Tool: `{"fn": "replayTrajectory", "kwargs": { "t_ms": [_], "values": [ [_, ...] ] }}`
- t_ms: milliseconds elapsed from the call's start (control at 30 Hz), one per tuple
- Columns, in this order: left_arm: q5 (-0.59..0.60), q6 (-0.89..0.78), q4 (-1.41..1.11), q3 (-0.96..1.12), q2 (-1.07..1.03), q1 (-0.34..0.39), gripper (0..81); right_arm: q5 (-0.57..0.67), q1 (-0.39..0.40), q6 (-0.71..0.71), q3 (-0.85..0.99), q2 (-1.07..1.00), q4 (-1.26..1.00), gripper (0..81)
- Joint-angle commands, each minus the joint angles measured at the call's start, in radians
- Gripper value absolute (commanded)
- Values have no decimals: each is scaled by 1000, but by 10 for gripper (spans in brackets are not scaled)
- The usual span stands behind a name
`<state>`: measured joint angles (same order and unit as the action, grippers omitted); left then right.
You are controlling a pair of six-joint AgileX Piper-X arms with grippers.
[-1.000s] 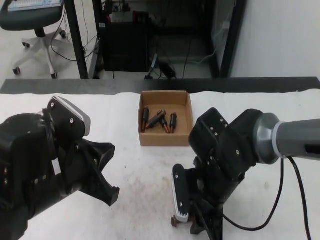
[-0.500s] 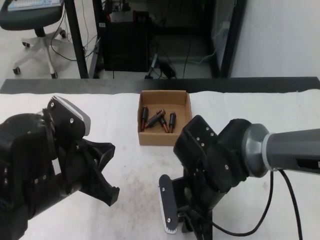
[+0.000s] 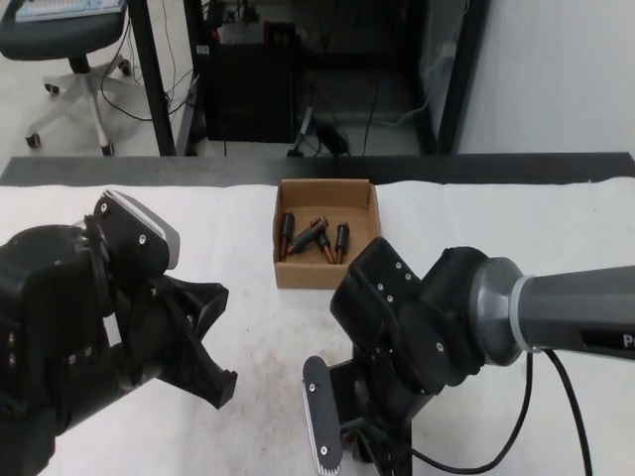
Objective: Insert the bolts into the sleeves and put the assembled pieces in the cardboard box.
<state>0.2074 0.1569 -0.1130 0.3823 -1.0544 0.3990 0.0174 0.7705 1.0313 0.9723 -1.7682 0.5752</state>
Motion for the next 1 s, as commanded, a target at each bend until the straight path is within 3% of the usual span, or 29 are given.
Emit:
{"fn": "replayTrajectory", "kwargs": {
  "t_ms": [0, 500, 667, 967],
  "values": [
    [-5, -9, -12, 4, 9, -1, 1, 2, 15, 1, -7, -31, -33, 310],
    [-5, -9, -12, 9, 8, -1, 1, -4, 23, -21, -7, -31, -35, 131],
    [-5, -9, -12, 9, 8, -1, 1, -4, 23, -58, -7, -31, -40, 10],
    [-5, -9, -12, 9, 8, -1, 1, -4, 23, -214, 57, -14, -40, 8]
  ]
}}
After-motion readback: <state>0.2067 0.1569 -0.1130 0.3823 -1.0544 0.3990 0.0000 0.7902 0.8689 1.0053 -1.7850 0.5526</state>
